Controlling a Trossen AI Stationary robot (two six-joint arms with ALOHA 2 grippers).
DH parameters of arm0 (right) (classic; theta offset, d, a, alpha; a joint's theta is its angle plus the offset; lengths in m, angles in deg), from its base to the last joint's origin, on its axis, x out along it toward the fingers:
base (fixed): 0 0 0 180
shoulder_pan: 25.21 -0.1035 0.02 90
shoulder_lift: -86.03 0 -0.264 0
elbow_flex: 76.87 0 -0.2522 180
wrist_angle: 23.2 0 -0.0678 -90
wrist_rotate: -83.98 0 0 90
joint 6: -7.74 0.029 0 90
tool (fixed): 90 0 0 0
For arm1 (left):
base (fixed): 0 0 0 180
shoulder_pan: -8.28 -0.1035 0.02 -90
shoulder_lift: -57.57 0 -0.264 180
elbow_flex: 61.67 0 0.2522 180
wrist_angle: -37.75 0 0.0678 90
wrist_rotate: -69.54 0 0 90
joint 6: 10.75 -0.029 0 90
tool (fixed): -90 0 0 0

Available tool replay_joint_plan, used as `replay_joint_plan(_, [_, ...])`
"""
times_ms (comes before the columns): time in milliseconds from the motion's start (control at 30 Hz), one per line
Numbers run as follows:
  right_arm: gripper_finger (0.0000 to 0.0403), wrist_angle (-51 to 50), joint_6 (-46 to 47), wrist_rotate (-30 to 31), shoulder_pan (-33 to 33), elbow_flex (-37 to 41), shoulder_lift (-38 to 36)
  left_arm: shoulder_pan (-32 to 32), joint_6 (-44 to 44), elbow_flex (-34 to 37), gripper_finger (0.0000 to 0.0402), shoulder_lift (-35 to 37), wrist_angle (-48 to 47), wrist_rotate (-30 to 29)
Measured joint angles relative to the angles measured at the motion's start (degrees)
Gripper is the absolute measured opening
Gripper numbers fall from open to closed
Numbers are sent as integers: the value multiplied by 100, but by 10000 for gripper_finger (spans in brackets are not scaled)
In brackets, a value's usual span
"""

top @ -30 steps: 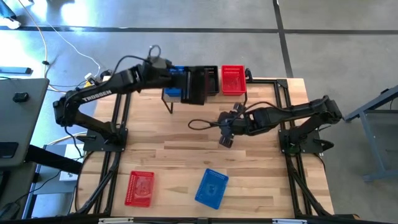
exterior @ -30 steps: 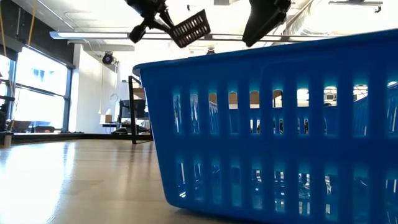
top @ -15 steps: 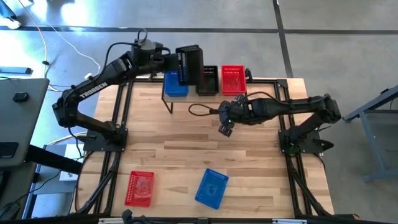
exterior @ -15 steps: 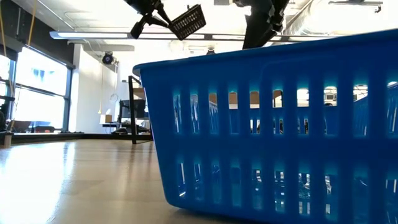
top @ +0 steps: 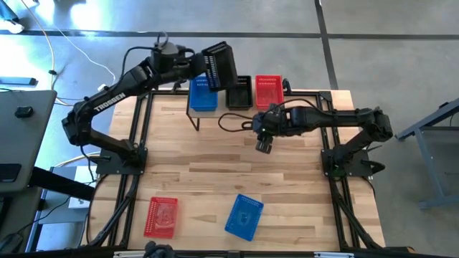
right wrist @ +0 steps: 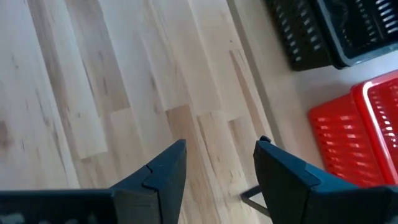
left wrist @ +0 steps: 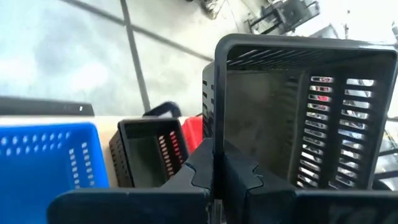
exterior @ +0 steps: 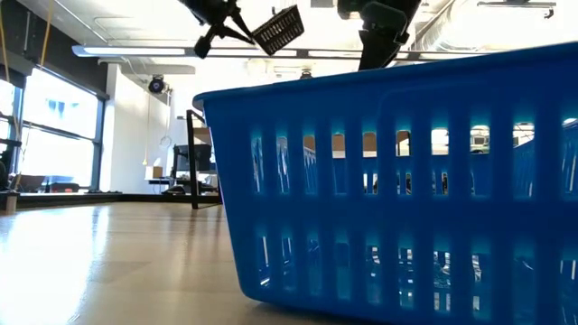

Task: Stack baskets on shelf by color
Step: Stack the black bin on top of the other black bins on the shelf

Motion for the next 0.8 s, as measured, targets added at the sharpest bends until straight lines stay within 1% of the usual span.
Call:
replay_joint_plan(133, [172, -1, 108, -31, 70, 0, 0, 119, 229, 0, 0, -222, -96, 35])
replay_joint_plan(300, [172, 2, 167, -296, 103, 0, 0, 198, 524, 0, 0, -566, -96, 229])
replay_joint_plan(500, [172, 90, 253, -314, 103, 0, 0, 206, 821, 0, 0, -920, -71, 501])
replay_joint_plan(667, [172, 90, 251, -314, 103, 0, 0, 97, 970, 0, 0, -1164, -71, 1059])
replay_joint_plan(800, [172, 88, 251, -314, 103, 0, 0, -85, 1048, 0, 0, -1256, -66, 1229])
